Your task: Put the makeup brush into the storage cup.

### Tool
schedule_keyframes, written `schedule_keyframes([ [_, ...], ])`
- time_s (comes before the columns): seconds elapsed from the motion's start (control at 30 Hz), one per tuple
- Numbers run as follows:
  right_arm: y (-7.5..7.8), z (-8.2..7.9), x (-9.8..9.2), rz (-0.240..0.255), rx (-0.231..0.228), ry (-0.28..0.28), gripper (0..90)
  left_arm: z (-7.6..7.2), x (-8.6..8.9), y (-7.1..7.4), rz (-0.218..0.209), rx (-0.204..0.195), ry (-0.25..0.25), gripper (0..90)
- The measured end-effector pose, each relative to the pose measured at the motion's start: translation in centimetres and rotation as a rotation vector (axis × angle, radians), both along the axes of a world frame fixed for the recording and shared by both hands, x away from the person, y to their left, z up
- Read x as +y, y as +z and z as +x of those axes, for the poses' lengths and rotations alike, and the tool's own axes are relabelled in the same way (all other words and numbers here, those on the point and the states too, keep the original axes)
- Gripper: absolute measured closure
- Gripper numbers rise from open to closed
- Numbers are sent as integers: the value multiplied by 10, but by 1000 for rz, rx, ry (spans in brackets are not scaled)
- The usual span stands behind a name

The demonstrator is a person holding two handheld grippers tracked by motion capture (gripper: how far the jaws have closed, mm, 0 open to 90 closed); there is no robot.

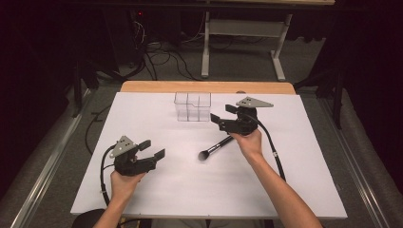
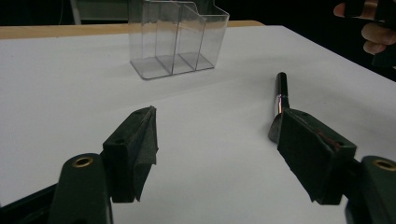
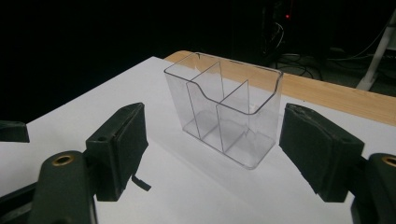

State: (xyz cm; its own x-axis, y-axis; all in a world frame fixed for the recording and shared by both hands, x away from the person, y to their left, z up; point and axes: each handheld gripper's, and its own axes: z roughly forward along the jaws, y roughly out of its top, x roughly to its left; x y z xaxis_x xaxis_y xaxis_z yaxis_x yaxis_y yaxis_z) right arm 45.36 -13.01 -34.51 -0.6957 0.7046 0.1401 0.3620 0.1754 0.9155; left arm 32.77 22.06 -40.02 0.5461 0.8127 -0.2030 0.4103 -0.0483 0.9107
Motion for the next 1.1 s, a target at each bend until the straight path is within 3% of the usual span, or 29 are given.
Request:
schedule_keyframes([
  [0.2,5,4,4,-64,-2,7,256,1,0,0,5,1,-3,291],
  [0.5,4,9,1,-92,20,-7,268,0,0,0,3,-1,-2,292],
  [0.63,4,10,-2,-165,32,-14,280,0,-1,0,9,0,-7,292],
  [0.7,4,10,-2,-173,41,-14,281,0,-1,0,9,2,-7,291],
  [0.87,7,13,-4,-291,79,12,281,1,-1,0,7,1,-6,291],
  [1.1,15,16,-3,-336,102,45,286,0,0,0,5,-1,-3,291],
])
